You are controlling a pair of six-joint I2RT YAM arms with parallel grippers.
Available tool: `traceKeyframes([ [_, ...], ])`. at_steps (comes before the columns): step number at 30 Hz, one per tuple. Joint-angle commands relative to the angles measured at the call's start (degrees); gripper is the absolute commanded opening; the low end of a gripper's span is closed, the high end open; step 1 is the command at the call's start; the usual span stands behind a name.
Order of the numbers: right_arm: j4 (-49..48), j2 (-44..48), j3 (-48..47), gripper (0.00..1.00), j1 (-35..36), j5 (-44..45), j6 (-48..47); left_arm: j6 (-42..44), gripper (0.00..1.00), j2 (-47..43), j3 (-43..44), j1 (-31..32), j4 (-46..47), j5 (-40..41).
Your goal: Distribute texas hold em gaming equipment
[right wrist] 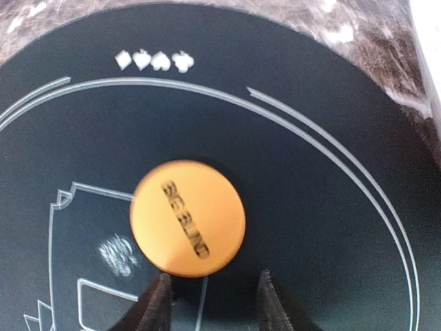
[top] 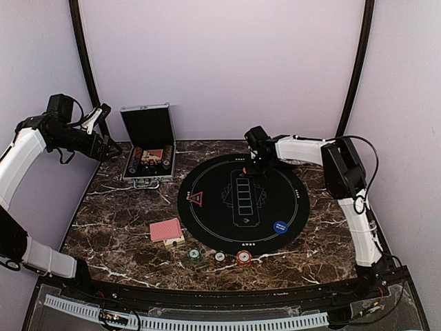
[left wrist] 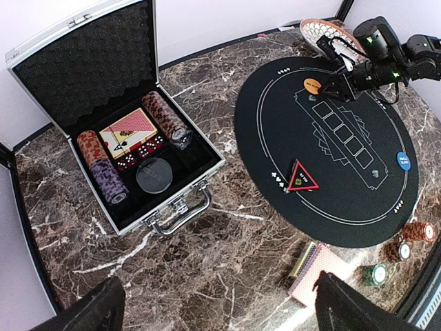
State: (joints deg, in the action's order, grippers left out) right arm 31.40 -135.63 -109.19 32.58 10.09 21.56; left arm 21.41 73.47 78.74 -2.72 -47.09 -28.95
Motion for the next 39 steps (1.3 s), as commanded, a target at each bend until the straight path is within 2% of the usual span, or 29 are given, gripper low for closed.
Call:
traceKeyframes([
  [1,-1.0,-3.9,-5.8,0.37,0.2,1.1,-0.1,0.1,0.99,-0.8,1.5,0.1,-1.8,-0.9],
  [7,0.3,-7.8,-12.5,0.35,-0.2,4.1,0.0,0.0,0.99,-0.1,1.8,0.1,-2.0,-0.8],
  [14,-0.4,-7.6,-13.5,0.35,-0.9,3.6,-0.4,-0.1,0.99,-0.1,1.5,0.2,-2.1,-1.0],
  [21,-3.9,3.4,-0.4,0.56,1.3,1.4,-2.3,0.3,0.99,-0.8,0.4,0.1,-2.2,-0.9],
  [29,-1.4,18.9,14.1,0.81,10.4,3.1,-4.5,0.6,0.99,-1.2,-0.9,0.2,-3.0,-1.8],
  [33,3.0,26.2,20.0,0.89,15.5,1.9,-3.0,1.6,0.99,-2.4,-2.3,0.1,-3.5,-2.0],
  [39,9.4,35.9,28.9,0.94,24.3,0.2,-2.2,3.0,0.99,-4.0,-3.6,0.2,-4.6,-3.0],
])
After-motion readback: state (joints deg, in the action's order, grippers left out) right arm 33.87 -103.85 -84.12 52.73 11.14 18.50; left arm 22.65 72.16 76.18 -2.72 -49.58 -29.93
